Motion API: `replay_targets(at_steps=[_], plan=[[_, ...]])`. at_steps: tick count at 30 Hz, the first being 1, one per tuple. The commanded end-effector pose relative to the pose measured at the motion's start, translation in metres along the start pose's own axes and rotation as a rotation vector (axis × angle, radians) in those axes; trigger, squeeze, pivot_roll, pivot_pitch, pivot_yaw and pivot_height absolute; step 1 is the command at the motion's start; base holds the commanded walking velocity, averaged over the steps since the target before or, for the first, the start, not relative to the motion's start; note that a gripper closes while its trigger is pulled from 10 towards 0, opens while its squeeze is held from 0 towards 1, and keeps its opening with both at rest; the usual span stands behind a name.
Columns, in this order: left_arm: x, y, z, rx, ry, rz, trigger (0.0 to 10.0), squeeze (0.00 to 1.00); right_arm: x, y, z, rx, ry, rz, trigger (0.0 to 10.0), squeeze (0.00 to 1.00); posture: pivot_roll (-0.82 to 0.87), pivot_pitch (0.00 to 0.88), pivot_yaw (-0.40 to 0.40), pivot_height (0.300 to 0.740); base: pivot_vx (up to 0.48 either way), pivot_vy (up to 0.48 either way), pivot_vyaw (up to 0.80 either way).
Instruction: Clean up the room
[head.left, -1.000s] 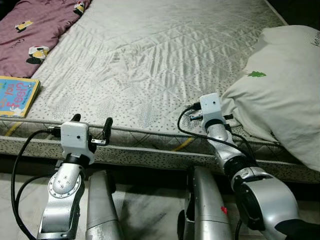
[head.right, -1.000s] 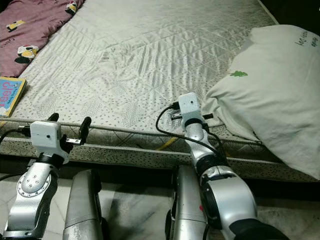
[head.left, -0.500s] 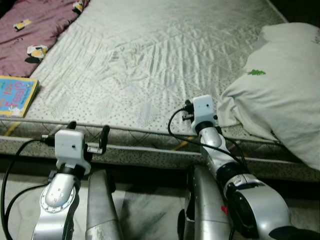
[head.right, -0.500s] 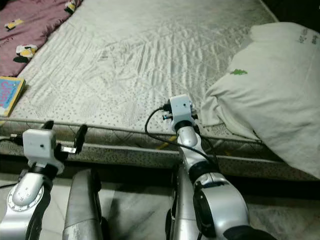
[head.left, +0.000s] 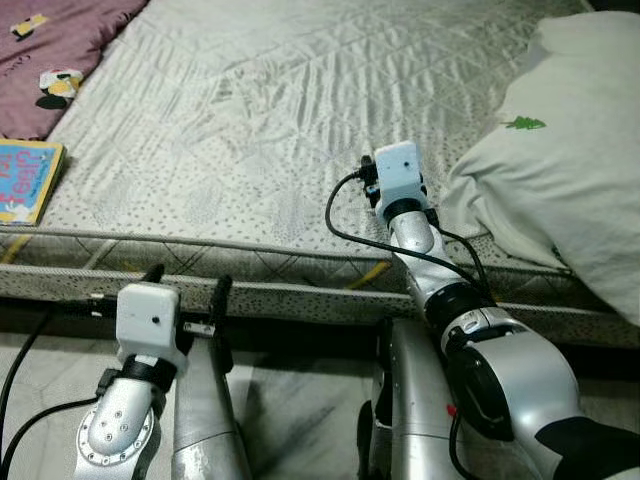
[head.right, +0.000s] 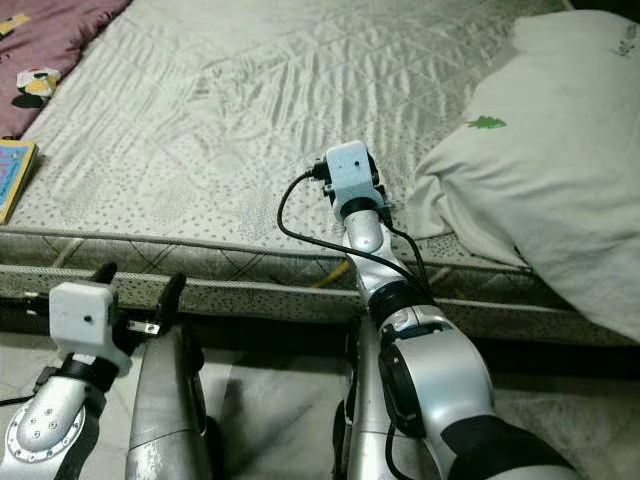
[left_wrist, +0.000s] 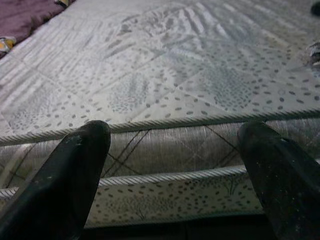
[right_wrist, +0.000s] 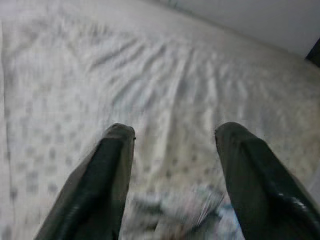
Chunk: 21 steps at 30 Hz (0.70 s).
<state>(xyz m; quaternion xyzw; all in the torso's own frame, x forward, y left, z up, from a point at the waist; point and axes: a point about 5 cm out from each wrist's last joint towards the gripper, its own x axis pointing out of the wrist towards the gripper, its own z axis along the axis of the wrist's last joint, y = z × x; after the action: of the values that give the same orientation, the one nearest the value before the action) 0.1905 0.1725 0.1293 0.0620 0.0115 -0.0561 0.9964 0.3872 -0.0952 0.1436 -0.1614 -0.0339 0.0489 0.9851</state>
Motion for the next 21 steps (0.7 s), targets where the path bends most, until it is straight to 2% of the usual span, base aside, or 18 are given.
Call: replay_targets(at_steps=[1, 5, 12, 13, 21], plan=[[-0.004, 0.001, 0.003, 0.003, 0.010, 0.004, 10.0, 0.00, 0.002, 0.007, 0.000, -0.045, 0.035, 0.021, 10.0, 0.00, 0.19, 0.244, -0.006, 0.465, 0.000, 0.000, 0.00], [-0.008, -0.002, 0.005, -0.004, 0.024, -0.004, 10.0, 0.00, -0.001, 0.017, -0.008, -0.171, 0.096, 0.025, 10.0, 0.00, 0.19, 0.253, -0.003, 0.465, 0.000, 0.000, 0.00], [-0.009, -0.003, 0.005, -0.010, 0.037, -0.006, 10.0, 0.00, -0.002, 0.018, -0.011, -0.225, 0.131, -0.002, 10.0, 0.00, 0.20, 0.258, -0.011, 0.465, 0.000, 0.000, 0.00], [-0.009, -0.004, 0.006, -0.016, 0.047, 0.001, 10.0, 0.00, -0.003, 0.020, -0.013, -0.211, 0.158, -0.010, 0.0, 0.00, 0.20, 0.255, -0.018, 0.465, 0.000, 0.000, 0.00], [-0.006, -0.003, 0.005, -0.011, 0.059, 0.012, 10.0, 0.00, -0.005, 0.018, -0.019, -0.203, 0.187, -0.027, 0.0, 0.00, 0.20, 0.245, -0.019, 0.465, 0.000, 0.000, 0.00]])
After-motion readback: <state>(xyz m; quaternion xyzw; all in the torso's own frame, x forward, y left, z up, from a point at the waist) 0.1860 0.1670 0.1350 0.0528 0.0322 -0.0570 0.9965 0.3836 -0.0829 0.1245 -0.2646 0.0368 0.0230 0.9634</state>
